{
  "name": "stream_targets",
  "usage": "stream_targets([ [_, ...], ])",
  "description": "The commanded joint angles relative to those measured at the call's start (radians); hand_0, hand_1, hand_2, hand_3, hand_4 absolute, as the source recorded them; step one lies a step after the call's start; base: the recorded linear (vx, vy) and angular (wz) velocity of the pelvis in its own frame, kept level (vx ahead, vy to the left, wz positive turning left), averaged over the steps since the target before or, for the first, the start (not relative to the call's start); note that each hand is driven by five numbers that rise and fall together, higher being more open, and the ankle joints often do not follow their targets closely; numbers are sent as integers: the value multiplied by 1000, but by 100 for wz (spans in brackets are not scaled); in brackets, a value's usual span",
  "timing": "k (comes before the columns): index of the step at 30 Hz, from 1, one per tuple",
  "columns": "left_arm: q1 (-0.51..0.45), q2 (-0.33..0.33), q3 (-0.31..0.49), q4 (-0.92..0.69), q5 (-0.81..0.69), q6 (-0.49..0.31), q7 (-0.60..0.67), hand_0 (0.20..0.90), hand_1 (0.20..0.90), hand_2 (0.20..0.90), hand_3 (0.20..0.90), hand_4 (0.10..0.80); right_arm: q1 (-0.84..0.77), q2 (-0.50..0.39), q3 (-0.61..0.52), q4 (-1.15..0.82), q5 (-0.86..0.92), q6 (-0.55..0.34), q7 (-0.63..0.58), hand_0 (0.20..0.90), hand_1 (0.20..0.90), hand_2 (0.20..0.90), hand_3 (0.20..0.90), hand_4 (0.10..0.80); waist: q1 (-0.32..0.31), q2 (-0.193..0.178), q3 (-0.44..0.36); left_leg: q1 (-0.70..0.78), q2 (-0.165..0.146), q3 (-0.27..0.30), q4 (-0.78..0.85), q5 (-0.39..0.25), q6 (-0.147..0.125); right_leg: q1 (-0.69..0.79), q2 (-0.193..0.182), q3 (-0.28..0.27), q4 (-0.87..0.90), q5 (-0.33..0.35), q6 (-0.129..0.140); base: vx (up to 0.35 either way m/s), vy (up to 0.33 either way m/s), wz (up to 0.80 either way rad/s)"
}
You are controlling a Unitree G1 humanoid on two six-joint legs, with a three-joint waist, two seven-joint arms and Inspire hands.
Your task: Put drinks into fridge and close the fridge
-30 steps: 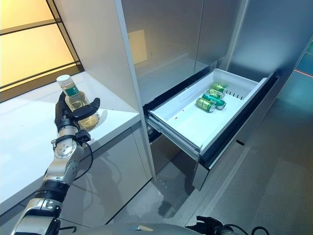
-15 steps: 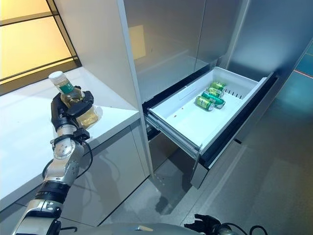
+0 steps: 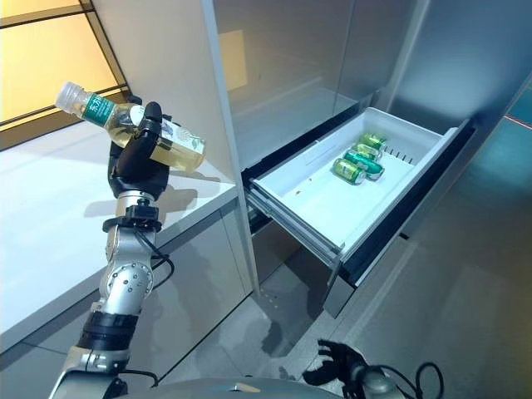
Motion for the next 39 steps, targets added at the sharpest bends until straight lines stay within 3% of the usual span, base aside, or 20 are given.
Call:
stream_targets([
  [1,-133,20,0,-151,-52,-27,-191,300,300,300,200,100,-59,12,13,-191,22,-24,44,900,900,900,900,800,2,0,-49,12,17,55,2,-84,-10,-19,-46,5,9,25,67,-66,-29,0],
  [5,-131,40,-36,-152,-49,6,-277,300,300,300,200,100,-91,-37,-8,-450,124,76,152,900,900,900,900,800,-6,-4,-53,11,16,64,2,-81,-13,-20,-47,10,4,31,72,-49,-15,0],
  [10,-111,50,-62,-139,-20,31,-353,300,300,300,200,100,-142,-84,-45,-612,289,168,258,900,900,900,900,800,-5,-4,-58,10,16,74,2,-78,-15,-24,-48,17,4,37,74,-39,-2,-1],
  [19,-91,105,-93,-124,130,45,-359,300,300,300,200,100,-272,-146,-137,-876,444,133,172,900,900,900,900,800,-7,0,-73,7,23,98,2,-81,-8,-33,-45,36,4,39,75,-16,-4,-4],
  [31,-125,161,-153,-119,223,81,-347,300,300,300,200,100,-389,-226,-133,-976,538,204,183,900,900,900,900,800,-6,-8,-81,-1,28,116,2,-73,-9,-45,-45,37,4,49,75,-12,-7,-4],
  [39,-187,197,-224,-95,403,-5,-232,300,300,300,200,100,-473,-265,-75,-984,596,243,182,900,900,900,900,800,-7,-16,-83,-3,29,118,2,-71,-10,-47,-45,32,4,51,76,2,-1,0],
])
